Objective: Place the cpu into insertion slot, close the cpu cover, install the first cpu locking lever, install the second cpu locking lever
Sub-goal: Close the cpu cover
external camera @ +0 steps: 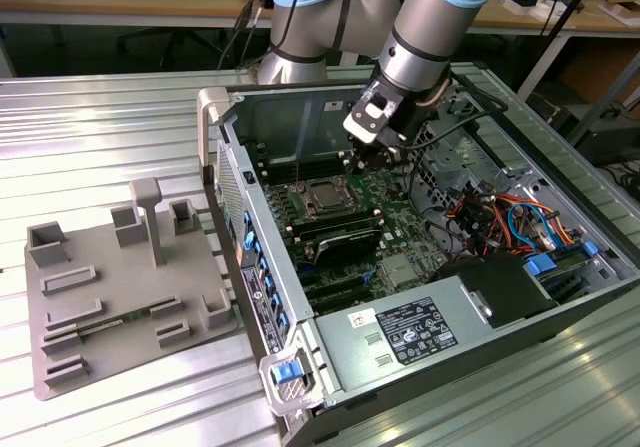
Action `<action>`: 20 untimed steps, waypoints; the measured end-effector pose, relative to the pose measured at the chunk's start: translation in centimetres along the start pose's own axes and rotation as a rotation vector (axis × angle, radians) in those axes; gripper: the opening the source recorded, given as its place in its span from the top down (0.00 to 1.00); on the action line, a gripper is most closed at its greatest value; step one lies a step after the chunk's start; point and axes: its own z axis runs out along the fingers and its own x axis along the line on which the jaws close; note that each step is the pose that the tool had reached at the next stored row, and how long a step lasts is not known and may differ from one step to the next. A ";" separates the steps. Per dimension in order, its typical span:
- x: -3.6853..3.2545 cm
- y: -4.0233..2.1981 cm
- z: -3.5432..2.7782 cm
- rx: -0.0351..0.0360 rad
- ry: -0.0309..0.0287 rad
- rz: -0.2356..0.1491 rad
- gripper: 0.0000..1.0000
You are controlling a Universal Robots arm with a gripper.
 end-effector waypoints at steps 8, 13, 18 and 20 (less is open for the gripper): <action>-0.01 -1.92 1.69 0.0022 0.0025 -0.039 0.89; -0.04 -3.65 2.93 0.0037 0.0025 -0.060 0.89; -0.14 -4.87 3.73 0.0040 0.0026 -0.070 0.89; -0.20 -4.91 4.02 0.0043 0.0023 -0.072 0.89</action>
